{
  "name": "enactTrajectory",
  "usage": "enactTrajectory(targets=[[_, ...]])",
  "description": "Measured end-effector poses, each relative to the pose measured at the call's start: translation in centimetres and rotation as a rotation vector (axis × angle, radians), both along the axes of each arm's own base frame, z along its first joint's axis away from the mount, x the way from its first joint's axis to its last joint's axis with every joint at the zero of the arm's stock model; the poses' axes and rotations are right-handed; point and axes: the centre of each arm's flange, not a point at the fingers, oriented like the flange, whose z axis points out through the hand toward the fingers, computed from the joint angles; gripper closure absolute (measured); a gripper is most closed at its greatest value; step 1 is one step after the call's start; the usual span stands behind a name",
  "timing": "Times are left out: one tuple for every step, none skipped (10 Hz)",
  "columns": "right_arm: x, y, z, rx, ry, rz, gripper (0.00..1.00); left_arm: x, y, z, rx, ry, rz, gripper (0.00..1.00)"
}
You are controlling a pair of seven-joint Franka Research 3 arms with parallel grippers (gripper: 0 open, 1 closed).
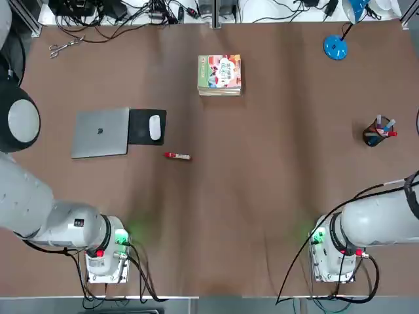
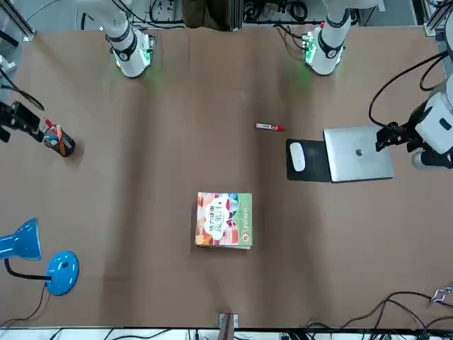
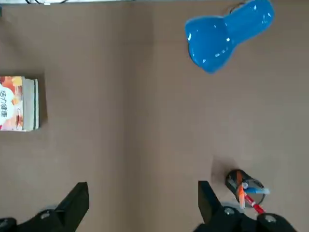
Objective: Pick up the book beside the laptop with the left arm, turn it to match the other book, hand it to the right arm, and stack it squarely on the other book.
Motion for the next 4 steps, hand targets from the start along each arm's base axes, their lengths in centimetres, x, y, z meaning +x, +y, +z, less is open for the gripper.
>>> enactTrajectory(targets=[[-0.3, -0.9, -0.1, 0.0, 0.014, -0.016, 0.0, 0.0, -0.1, 0.5, -0.001, -0.01, -0.001, 0.0], [-0.4, -1.9, -0.2, 0.0, 0.019, -0.033, 0.0, 0.1, -0.1, 0.9, -0.001, -0.021, -0.001, 0.0], [-0.5, -2.7, -0.4, 0.001, 0.024, -0.048, 0.0, 0.1, -0.1, 1.1, -0.002, -0.025, -0.001, 0.0], [-0.5, -3.2, -0.5, 0.001, 0.027, -0.057, 0.0, 0.1, -0.1, 1.2, -0.002, -0.026, -0.001, 0.0]])
